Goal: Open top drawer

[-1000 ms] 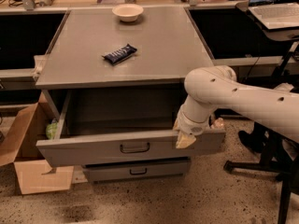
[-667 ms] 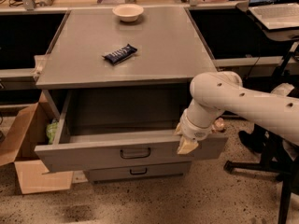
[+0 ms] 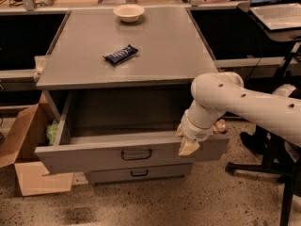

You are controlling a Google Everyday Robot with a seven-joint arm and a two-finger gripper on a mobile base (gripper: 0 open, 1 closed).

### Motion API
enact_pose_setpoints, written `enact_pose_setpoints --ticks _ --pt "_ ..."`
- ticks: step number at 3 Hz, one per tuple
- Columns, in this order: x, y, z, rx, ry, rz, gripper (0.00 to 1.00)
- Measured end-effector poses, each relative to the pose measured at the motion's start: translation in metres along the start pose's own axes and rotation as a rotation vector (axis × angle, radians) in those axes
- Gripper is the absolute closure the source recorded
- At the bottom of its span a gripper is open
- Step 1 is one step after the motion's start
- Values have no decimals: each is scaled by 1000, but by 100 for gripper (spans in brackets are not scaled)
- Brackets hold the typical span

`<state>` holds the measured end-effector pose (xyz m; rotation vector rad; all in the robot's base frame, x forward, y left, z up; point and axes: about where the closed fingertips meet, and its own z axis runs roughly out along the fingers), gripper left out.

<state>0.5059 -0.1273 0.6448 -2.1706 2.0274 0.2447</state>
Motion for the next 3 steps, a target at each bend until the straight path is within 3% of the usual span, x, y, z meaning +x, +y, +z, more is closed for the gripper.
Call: enact_pose_setpoints --ticks 2,3 --pt "0 0 0 0 0 0 0" --pt "0 0 0 0 0 0 0"
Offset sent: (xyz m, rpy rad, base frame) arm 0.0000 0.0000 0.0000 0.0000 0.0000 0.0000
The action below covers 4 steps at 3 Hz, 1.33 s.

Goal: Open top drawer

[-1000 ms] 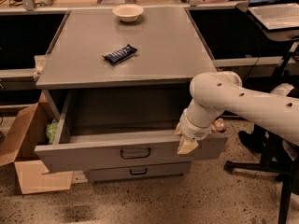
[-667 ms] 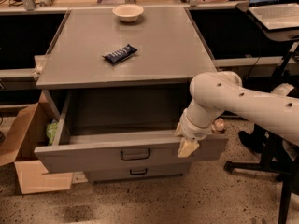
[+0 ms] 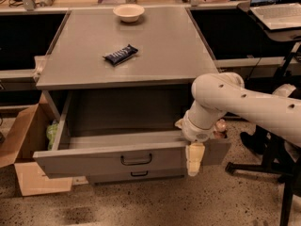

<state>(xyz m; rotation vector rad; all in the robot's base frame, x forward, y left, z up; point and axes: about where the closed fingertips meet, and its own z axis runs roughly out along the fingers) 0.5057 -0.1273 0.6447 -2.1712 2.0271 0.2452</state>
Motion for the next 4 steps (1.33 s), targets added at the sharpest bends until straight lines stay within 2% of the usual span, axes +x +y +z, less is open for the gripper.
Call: enact_pose_setpoints --ticks 1,2,3,4 --pt "2 14 3 -20 -5 -20 0" --pt "12 38 -2 -16 1 -22 18" --pt "26 62 -11 2 7 -5 43" --pt "35 76 -16 12 10 6 64"
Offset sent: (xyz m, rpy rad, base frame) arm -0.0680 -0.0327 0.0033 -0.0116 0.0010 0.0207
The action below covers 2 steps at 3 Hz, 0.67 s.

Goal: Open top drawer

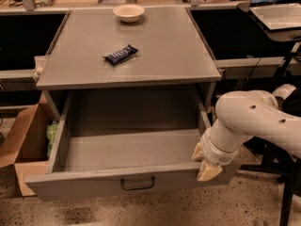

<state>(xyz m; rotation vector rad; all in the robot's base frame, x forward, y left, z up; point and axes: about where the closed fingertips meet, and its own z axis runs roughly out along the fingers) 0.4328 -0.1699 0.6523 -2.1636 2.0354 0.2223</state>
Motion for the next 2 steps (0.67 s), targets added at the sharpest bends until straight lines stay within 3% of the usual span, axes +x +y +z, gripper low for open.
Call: enact_pose_setpoints --ticks 1,2 --pt "2 4 -2 3 1 3 75" --pt "2 4 -2 3 1 3 54"
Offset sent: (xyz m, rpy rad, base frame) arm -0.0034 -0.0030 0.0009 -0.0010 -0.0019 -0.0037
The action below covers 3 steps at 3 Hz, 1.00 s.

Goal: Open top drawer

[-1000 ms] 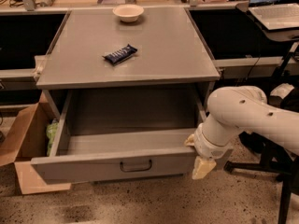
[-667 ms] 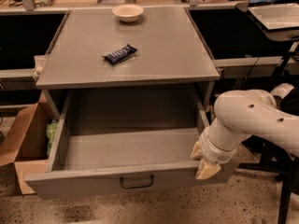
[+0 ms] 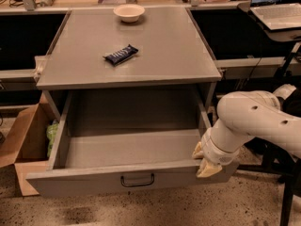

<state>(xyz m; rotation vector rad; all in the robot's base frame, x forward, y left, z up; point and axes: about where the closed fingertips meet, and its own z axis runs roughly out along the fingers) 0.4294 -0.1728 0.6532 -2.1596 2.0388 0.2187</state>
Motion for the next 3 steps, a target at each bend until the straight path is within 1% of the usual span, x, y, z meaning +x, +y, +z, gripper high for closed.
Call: enact_pose_setpoints --ticks 1,2,3 --pt "0 0 0 0 0 0 29" --pt "0 0 0 0 0 0 7" --pt "0 0 0 0 0 0 0"
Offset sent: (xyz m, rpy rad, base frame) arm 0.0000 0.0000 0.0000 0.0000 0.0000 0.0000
